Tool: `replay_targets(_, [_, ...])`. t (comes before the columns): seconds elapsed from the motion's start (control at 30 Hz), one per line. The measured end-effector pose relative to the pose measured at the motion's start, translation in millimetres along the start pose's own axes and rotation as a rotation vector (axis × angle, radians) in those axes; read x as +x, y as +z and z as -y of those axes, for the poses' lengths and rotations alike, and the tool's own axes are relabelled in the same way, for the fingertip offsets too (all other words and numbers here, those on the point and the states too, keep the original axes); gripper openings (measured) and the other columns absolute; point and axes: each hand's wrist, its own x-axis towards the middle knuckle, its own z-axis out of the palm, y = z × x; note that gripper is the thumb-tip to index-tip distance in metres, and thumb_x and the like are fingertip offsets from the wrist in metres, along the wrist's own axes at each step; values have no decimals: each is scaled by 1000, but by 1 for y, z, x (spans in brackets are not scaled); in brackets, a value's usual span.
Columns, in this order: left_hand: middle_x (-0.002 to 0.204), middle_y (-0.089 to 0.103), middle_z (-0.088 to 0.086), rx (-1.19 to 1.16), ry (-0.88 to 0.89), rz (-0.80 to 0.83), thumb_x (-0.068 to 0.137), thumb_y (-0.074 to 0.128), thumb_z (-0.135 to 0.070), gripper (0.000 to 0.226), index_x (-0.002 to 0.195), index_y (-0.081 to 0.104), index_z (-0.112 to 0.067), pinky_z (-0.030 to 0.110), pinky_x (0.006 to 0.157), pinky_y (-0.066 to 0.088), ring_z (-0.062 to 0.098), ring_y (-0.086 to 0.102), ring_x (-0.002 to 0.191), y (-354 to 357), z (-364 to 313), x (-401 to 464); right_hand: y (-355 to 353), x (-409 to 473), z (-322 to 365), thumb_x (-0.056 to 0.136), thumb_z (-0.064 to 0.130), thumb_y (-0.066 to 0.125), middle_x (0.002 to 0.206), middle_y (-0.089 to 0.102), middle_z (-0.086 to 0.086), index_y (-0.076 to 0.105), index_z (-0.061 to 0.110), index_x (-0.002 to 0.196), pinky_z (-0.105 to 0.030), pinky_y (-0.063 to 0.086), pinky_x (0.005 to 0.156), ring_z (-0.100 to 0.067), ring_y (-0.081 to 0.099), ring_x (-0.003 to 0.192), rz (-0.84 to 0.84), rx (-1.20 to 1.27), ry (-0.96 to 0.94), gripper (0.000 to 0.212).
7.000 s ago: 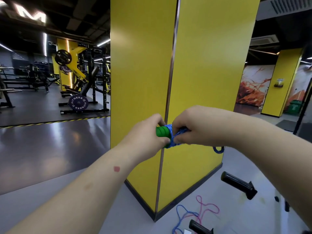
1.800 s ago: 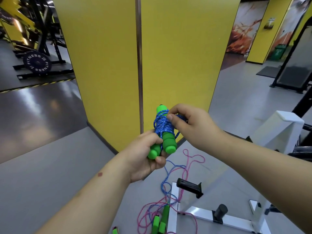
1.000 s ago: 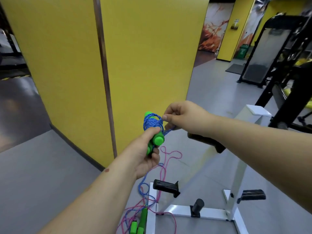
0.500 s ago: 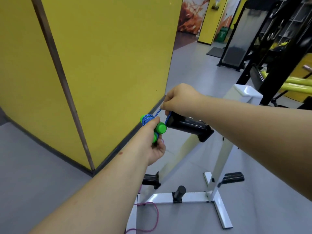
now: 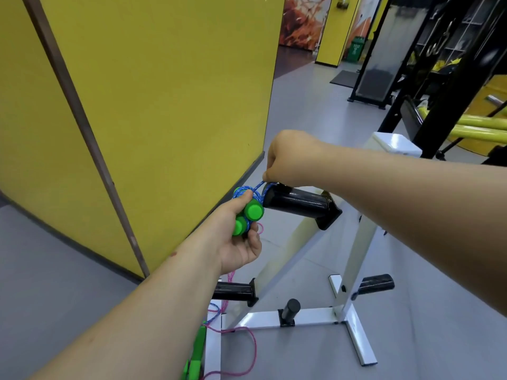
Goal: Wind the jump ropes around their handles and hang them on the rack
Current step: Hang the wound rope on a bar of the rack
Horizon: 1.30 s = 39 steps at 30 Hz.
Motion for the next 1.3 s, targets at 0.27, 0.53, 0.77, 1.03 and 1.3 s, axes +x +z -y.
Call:
replay_targets(0.27, [67,53,6,10,-104,22,73,84,-47,46,80,60,-8,19,45,41,14,43,51,3,5,-2,-14,-12,-5,91,18,58,85,71,-3,70,9,104,-18,37,49,-18,55,63,146,34,-10,20])
replay_targets(0.53, [66,54,6,-33,-98,-26,73,84,-46,47,83,61,-7,18,43,43,13,45,55,7,1,4,1,-4,-1,87,9,50,111,72,-11,72,10,107,-39,56,87,-28,67,95,47,92,-21,30])
replay_targets(0.77, [67,56,7,-11,-165,10,73,83,-44,49,79,62,-1,19,43,45,13,50,52,6,-4,9,-1,4,-4,92,19,55,101,67,-10,66,14,97,-32,46,73,-25,57,82,54,87,-116,13])
replay_targets(1.03, [73,58,11,-192,-214,126,80,77,-39,41,95,63,-3,19,43,48,17,54,48,23,27,19,7,-4,-13,90,6,49,108,70,-12,72,9,114,-23,33,51,-23,48,75,116,-139,-65,33])
replay_targets(1.3, [101,60,9,-149,-98,139,82,77,-34,40,111,68,-8,23,54,54,17,58,75,38,51,37,11,-23,-46,86,4,56,68,48,-4,44,13,67,-31,44,61,-19,44,55,121,-376,-82,25])
